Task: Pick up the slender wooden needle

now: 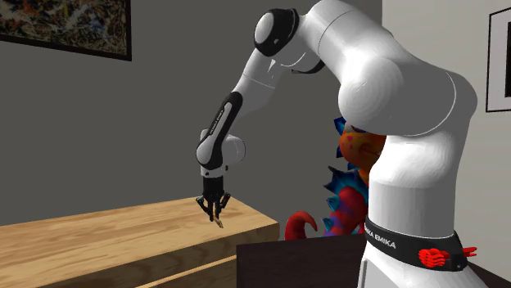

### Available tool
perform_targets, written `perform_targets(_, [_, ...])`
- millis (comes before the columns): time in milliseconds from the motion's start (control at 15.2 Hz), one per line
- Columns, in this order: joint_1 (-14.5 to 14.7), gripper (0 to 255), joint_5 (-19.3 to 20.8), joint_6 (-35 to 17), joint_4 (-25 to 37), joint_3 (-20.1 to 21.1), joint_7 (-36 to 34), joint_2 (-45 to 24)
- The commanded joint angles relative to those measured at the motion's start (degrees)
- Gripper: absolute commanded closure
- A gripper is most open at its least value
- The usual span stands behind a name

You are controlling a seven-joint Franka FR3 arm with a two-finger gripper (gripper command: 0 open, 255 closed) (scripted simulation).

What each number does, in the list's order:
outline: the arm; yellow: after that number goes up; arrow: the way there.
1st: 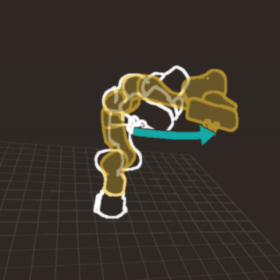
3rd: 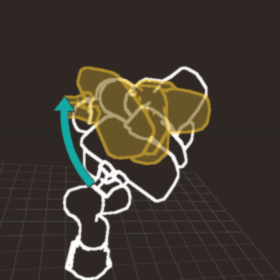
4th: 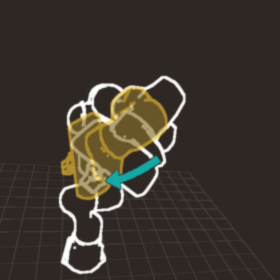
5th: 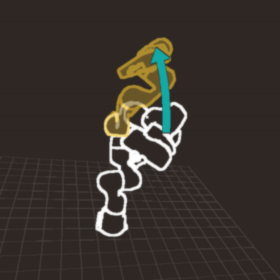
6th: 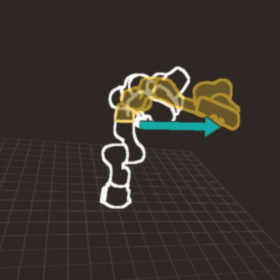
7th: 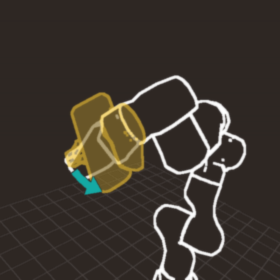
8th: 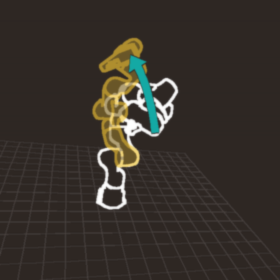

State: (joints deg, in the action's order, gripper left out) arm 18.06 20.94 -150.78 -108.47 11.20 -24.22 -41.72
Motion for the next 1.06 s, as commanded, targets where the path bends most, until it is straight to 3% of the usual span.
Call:
perform_targets(0, [-0.3, 255, -0.3, 0.9, -0.4, 0.1, 0.2, 0.9])
perform_targets(990, [-2.4, 255, -3.2, 7.1, -2.7, 3.0, 2.5, 9.3])
